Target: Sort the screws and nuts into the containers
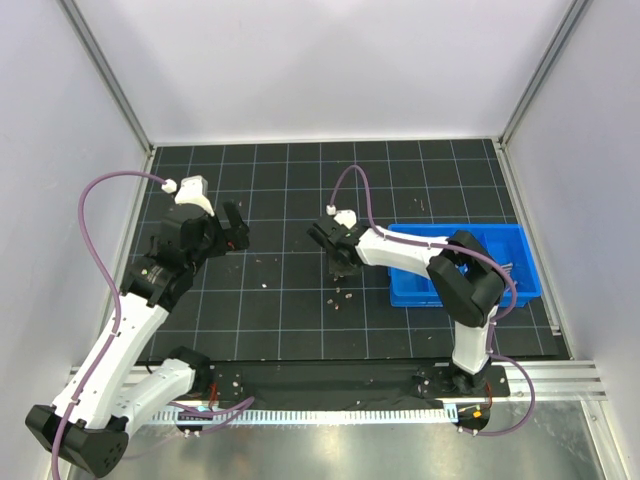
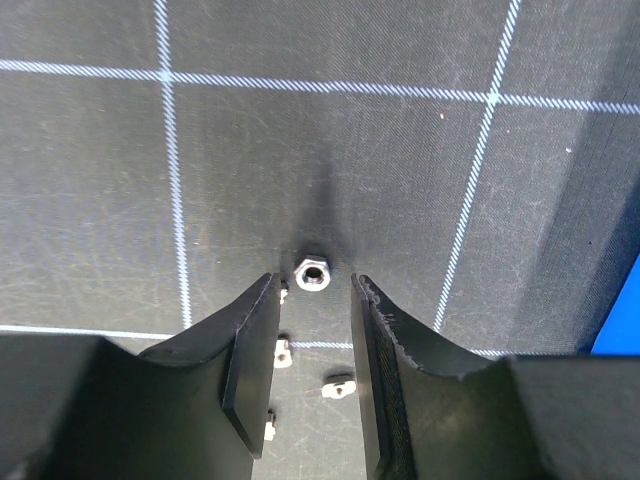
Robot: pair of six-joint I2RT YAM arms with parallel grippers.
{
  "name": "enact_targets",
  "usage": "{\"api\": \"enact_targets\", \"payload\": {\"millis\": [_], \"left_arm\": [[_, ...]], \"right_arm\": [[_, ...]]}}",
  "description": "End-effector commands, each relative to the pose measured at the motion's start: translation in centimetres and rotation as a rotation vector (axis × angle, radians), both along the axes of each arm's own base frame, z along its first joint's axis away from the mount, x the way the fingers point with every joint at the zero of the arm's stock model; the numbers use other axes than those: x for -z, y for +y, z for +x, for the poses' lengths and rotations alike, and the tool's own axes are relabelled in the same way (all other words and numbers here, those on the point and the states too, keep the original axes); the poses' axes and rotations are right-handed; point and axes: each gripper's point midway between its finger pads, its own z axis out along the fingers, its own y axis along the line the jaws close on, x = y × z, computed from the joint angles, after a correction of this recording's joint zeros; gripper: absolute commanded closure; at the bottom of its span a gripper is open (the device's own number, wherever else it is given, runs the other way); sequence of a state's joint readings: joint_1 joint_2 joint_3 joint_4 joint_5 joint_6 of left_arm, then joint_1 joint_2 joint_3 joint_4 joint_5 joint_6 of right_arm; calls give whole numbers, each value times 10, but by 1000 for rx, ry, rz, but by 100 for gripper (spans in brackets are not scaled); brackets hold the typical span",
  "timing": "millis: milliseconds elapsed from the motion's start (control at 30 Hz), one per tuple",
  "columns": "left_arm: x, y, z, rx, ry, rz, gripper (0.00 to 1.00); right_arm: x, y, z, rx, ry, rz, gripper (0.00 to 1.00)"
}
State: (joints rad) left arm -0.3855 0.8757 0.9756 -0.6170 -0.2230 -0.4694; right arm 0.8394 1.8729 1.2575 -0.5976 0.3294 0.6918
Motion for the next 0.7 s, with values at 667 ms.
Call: {"api": "enact_targets", "payload": {"millis": [667], "left_arm": [[-9,-2,5,-2,-38,-24,0]], "right_arm": [[32,-4,-1,-17,41,9,68]]}}
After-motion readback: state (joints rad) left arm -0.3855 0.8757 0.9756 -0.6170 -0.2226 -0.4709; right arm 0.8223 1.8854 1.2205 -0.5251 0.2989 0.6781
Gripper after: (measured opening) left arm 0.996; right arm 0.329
